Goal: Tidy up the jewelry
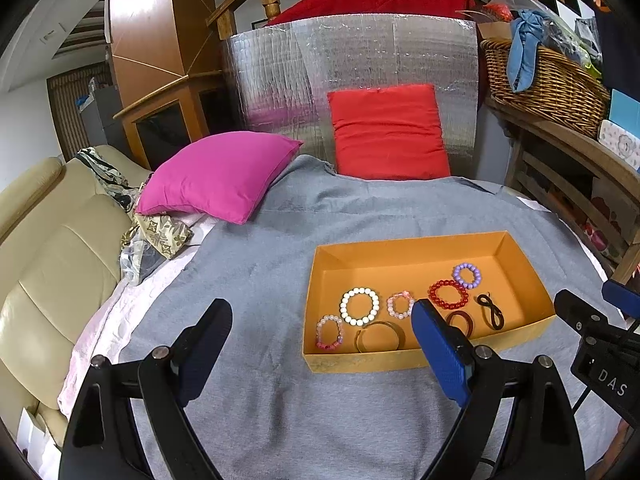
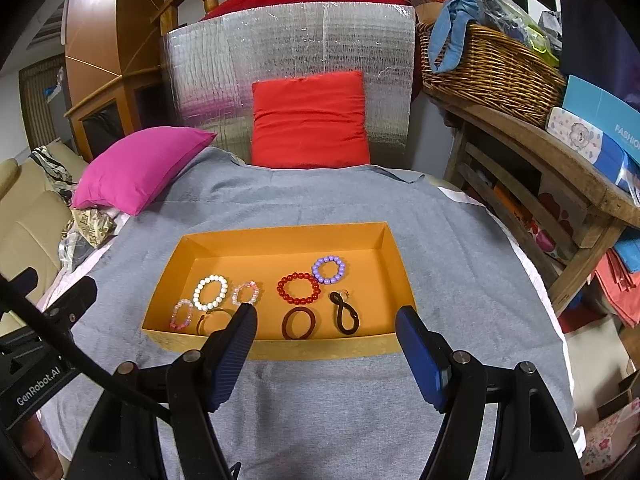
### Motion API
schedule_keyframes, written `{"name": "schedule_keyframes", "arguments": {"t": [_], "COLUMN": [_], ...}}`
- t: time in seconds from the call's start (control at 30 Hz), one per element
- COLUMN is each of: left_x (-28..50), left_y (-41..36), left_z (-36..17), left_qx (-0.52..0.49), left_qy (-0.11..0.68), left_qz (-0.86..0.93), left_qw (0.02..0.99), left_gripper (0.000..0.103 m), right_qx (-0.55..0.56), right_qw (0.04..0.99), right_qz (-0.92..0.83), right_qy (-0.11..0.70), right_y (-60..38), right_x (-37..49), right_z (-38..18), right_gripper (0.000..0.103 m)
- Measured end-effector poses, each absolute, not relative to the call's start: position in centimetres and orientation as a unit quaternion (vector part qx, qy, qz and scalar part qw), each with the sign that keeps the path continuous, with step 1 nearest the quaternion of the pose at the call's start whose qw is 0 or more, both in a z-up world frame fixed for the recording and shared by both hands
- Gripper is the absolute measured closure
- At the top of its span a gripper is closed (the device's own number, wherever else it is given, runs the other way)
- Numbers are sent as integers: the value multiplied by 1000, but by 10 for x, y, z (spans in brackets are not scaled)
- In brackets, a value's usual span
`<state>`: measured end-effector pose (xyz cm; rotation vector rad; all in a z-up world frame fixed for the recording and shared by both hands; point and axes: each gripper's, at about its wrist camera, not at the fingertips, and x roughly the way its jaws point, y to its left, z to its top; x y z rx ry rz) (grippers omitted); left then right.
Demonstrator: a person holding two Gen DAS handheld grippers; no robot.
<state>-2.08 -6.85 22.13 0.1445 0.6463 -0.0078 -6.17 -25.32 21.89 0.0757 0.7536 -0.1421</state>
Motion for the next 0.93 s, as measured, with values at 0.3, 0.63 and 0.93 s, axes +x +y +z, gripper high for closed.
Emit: {"name": "schedule_keyframes", "arguments": {"t": [0.3,0.63,0.93], "left_x": [-13,-19,-39], "left_y": [-64,-60,-60], "left_z": [212,213,225], "left_qx": [71,76,90], "left_qy": [323,318,297], "left_qz": [-8,-10,-20], "left_qw": [944,945,950], "left_gripper": [12,12,12], "right_qx": [37,34,31], "right_qw": [922,923,930], "right_qz": [-75,-76,-84], "right_qy": [379,376,357], "right_y": [-249,-240,-239], "right_x": [-50,-52,-69], "right_z": [208,207,220], "right_gripper": [28,28,27]}}
